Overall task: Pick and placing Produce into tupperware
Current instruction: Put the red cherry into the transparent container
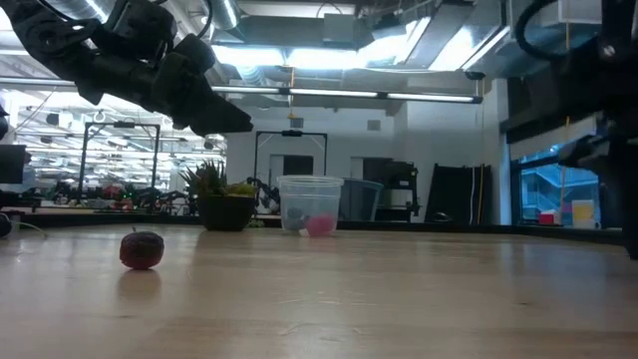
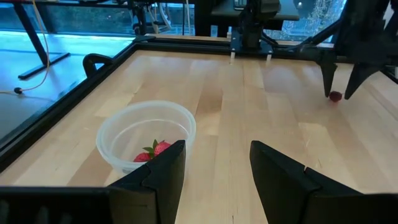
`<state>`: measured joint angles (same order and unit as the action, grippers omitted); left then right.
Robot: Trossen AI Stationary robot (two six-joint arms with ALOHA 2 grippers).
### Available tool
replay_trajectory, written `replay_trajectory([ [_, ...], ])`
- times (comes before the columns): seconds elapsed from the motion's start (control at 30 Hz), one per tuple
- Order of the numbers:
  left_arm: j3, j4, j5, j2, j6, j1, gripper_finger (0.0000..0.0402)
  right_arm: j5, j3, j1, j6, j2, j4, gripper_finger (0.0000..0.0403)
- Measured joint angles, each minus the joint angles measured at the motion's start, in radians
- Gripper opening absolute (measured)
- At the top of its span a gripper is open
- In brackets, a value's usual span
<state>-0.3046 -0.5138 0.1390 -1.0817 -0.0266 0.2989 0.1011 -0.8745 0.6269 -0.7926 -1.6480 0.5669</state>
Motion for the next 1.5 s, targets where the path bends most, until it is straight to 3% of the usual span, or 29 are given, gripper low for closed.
replay_trajectory([
  [0.37, 0.000, 0.000, 0.000, 0.000, -0.001, 0.000, 0.0173, -0.043, -0.003, 0.000, -0.031, -0.042, 0.010, 0.0165],
  [0.73, 0.000, 0.000, 0.000, 0.000, -0.001, 0.000, 0.0173, -0.057, -0.009, -0.007, -0.014, -0.039, 0.053, 0.0083],
  [0.9, 0.000, 0.003, 0.000, 0.000, -0.001, 0.000, 0.0173, -0.076, -0.052, -0.057, 0.046, -0.027, 0.102, 0.0074],
  [1.03, 0.000, 0.004, 0.000, 0.000, -0.001, 0.000, 0.0173, -0.016, -0.107, -0.133, 0.195, -0.013, 0.131, 0.0078],
  [1.23, 0.000, 0.003, 0.000, 0.000, -0.002, 0.000, 0.0173, 0.092, -0.228, -0.303, 0.584, -0.003, 0.125, 0.0079],
  [1.5, 0.000, 0.009, 0.000, 0.000, -0.007, 0.000, 0.0173, 0.098, -0.406, -0.537, 1.055, -0.003, -0.018, 0.0079],
])
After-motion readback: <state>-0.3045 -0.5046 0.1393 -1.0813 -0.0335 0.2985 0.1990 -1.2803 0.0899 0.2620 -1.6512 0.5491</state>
